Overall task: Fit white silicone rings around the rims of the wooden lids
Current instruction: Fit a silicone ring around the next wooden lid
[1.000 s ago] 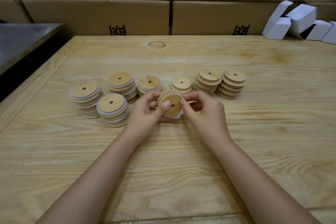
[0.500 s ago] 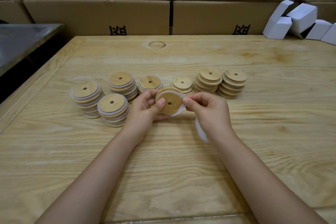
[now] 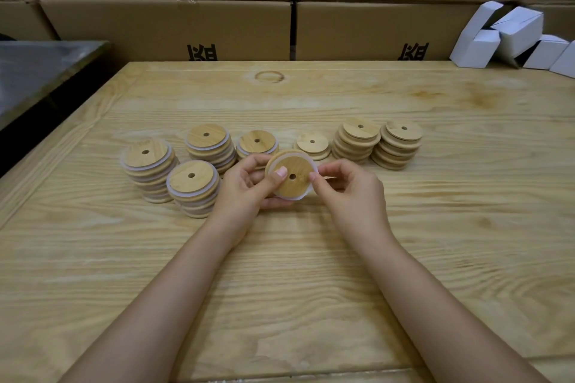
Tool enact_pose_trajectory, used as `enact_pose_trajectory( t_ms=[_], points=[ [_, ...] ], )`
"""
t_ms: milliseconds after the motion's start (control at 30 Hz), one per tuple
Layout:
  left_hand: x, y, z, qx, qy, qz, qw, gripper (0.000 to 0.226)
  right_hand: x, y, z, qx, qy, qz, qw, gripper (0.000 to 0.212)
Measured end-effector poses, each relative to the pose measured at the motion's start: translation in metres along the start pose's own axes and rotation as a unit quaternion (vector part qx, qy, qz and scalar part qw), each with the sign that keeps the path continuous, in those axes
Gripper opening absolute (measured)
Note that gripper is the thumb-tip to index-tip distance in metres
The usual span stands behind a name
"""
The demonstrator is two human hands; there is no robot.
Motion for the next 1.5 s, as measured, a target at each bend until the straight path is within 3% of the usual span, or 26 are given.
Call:
enact_pose_trajectory(
  t_ms=[267,433,733,867,1033,1200,1500],
  points=[
    [0.0,0.002,-0.001,0.006,-0.011,0.025,1.0,0.03,-0.015,-0.001,-0.006,-0.002,0.074,-0.112,0.991,0.022],
    [0.0,0.0,-0.002,0.004,-0.027,0.034,0.999,0.03,-0.016,0.003,-0.005,0.015,0.106,-0.193,0.975,0.013],
    [0.003,0.001,-0.002,0.018,-0.058,0.024,0.998,0.032,-0.006,0.001,-0.005,0.034,0.053,-0.129,0.99,0.011],
    [0.004,0.0,-0.003,0.01,-0.071,0.039,0.997,0.022,-0.001,0.002,-0.004,0.04,0.008,-0.078,0.996,0.009],
    [0.003,-0.001,-0.002,0.014,-0.074,0.049,0.996,0.024,0.007,0.003,-0.003,0.073,-0.024,-0.074,0.994,0.021],
    [-0.002,0.002,0.0,0.023,-0.041,0.023,0.999,0.025,0.005,0.0,-0.004,0.057,0.022,-0.149,0.987,0.007],
    [-0.005,0.004,0.002,0.008,0.002,0.003,1.0,0.027,-0.003,0.002,-0.004,0.064,0.086,-0.161,0.981,0.01]
  ],
)
Point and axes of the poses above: each hand's wrist, its own z-axis away from the middle knuckle, its own y-axis out of the palm, x = y × z, the point moved 7 cm from there along -z, towards the middle knuckle, and after that the axes turned 12 degrees about -z, right-handed, at the moved point
